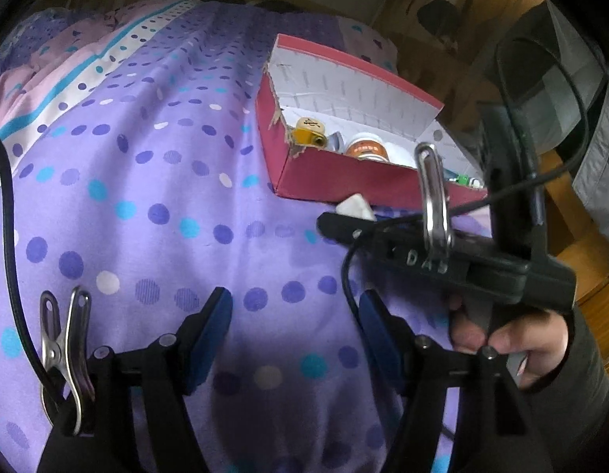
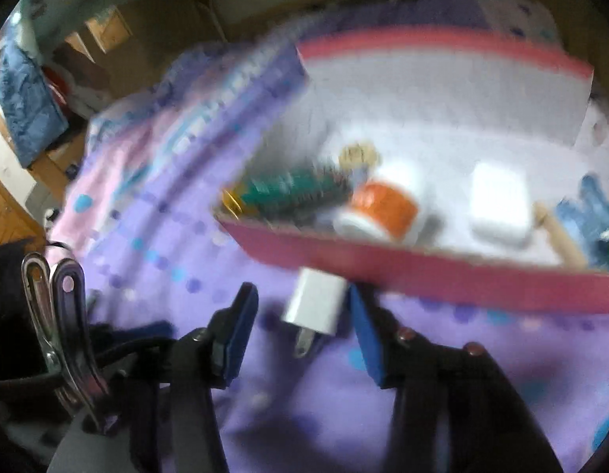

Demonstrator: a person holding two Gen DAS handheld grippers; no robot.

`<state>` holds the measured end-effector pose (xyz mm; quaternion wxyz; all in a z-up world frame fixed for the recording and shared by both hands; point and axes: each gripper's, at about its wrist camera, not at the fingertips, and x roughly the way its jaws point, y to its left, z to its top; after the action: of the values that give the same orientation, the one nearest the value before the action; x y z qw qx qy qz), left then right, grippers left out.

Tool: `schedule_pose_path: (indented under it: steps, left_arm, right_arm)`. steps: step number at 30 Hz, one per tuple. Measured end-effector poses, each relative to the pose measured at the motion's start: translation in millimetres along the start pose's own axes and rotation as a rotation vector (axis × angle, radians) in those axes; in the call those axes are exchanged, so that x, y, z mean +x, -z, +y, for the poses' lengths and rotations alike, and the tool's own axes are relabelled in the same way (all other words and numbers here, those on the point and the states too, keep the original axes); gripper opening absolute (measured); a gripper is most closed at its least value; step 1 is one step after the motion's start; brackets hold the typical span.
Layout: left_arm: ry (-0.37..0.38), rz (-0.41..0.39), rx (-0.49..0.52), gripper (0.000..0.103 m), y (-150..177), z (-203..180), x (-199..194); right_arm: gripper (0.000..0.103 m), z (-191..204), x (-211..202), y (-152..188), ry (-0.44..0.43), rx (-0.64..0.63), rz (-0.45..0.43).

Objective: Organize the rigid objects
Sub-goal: 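Lower the right tool onto the white charger plug and close on it, then lift the white charger plug off the bedspread with the right tool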

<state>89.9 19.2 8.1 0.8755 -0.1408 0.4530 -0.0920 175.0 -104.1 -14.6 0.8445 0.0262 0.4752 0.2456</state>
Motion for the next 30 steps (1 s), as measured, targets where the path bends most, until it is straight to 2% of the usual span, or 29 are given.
schedule_pose_path:
  steps: [2, 4, 8, 12, 16, 19, 20, 22, 24, 25, 26, 30]
  left_arm:
    - [0.001, 0.002, -0.004, 0.07, 0, 1, 0]
    - [0.001, 0.005, -0.004, 0.07, 0, 2, 1]
    - [0.005, 0.006, -0.008, 0.07, 0, 3, 0]
    - [0.007, 0.01, -0.008, 0.07, 0, 3, 1]
    - [0.01, 0.014, -0.01, 0.07, -1, 4, 2]
    - [0.018, 0.021, -0.008, 0.07, -1, 5, 3]
    - [0.018, 0.02, -0.004, 0.07, -1, 5, 3]
    - [0.018, 0.027, 0.003, 0.07, -1, 4, 4]
    - [0.024, 0.024, 0.004, 0.07, 0, 4, 3]
    - [0.027, 0.023, 0.005, 0.07, 0, 4, 3]
    - [0.034, 0.023, 0.005, 0.07, 0, 4, 2]
    - [0.042, 0.059, 0.0, 0.064, 15, -3, -18]
  right_arm:
    - [0.029, -5, -3, 0, 0.001, 0.026, -0.014]
    - [0.028, -11, -7, 2, -0.022, 0.048, -0.024]
    - [0.028, -17, -31, 17, -0.009, 0.083, -0.049]
    - [0.028, -7, -76, 43, 0.095, 0.035, -0.07]
    - [0.029, -8, -121, 78, 0.205, 0.066, -0.082]
    - [0.031, -17, -125, 96, 0.276, 0.095, -0.054]
    - [0.038, -22, -117, 101, 0.286, 0.099, -0.038]
    - [0.039, -37, -100, 107, 0.258, 0.123, -0.041]
    - [0.036, -43, -108, 103, 0.248, 0.163, -0.074]
    - [0.029, -40, -108, 105, 0.277, 0.144, -0.077]
    - [0.026, -38, -106, 105, 0.275, 0.135, -0.074]
    - [0.026, -44, -118, 108, 0.206, 0.179, -0.102]
